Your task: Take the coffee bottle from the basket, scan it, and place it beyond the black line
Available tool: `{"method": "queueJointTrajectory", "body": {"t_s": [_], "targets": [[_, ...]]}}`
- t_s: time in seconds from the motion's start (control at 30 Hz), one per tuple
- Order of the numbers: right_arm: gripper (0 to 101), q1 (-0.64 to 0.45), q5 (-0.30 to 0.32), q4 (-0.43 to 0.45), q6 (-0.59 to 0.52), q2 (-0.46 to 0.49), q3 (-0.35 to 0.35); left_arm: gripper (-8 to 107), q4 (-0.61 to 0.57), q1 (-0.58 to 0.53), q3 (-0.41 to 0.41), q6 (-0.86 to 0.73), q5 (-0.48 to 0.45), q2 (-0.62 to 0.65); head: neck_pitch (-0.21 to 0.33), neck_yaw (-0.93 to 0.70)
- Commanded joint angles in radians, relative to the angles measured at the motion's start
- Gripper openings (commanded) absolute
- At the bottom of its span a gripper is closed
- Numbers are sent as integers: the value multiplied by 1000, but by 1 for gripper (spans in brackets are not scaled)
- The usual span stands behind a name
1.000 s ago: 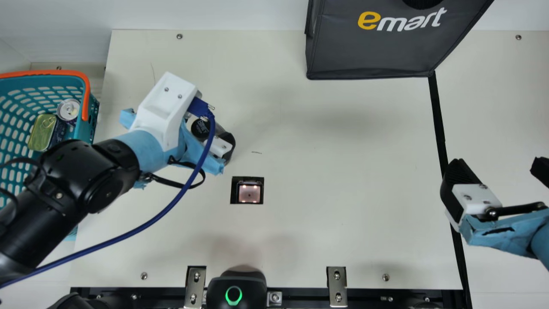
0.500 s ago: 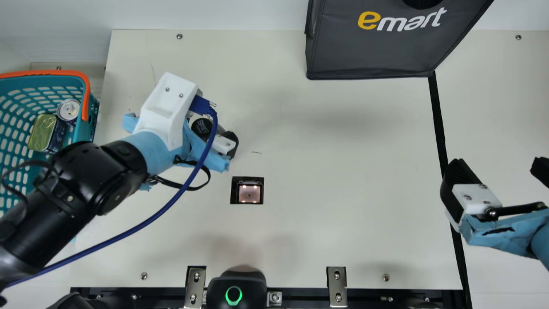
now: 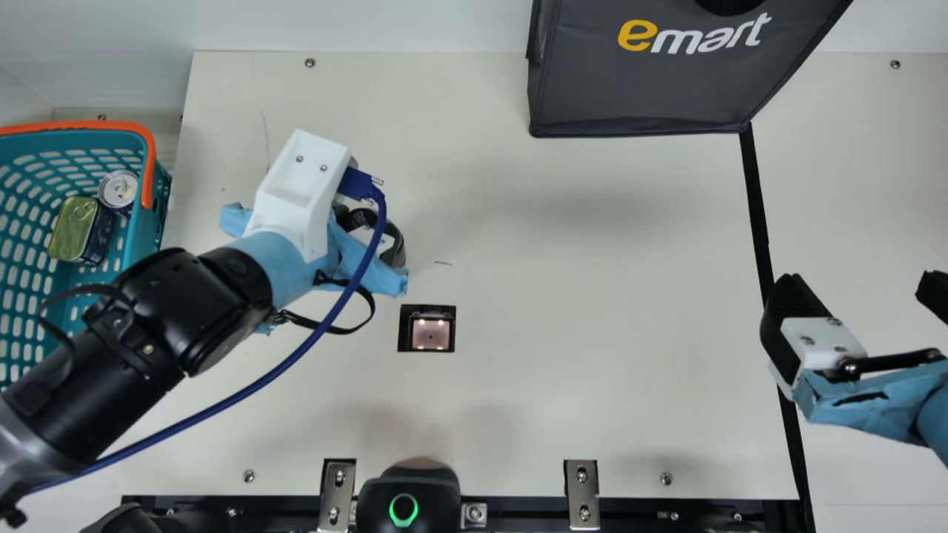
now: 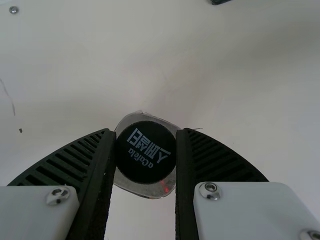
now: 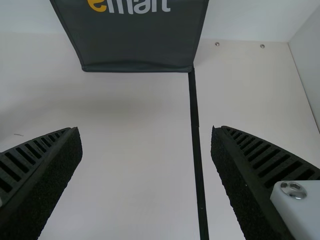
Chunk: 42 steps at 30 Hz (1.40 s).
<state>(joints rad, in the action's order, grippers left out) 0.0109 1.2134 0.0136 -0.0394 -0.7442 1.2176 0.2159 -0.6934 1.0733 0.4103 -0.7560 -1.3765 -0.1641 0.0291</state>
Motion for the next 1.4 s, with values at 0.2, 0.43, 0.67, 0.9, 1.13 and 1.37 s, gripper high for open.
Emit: {"method": "queueJointTrajectory", "body": {"t_s": [0.2,0.43,0.67,0.9,1.13,1.37], "targets": [[91,0,0,0,0,0,0,10,14,-4,0,22,-1,-4,26,-2],[91,0,0,0,0,0,0,10,13,-3,17,-7,3,3,26,-2],[91,0,0,0,0,0,0,10,-23,4,28,-82,10,29,26,-2],[91,0,0,0,0,0,0,10,-103,13,29,-217,18,70,26,-2],[91,0,0,0,0,0,0,10,-217,13,15,-409,16,120,26,-2],[91,0,0,0,0,0,0,10,-343,21,-3,-608,-1,166,26,-2]]}}
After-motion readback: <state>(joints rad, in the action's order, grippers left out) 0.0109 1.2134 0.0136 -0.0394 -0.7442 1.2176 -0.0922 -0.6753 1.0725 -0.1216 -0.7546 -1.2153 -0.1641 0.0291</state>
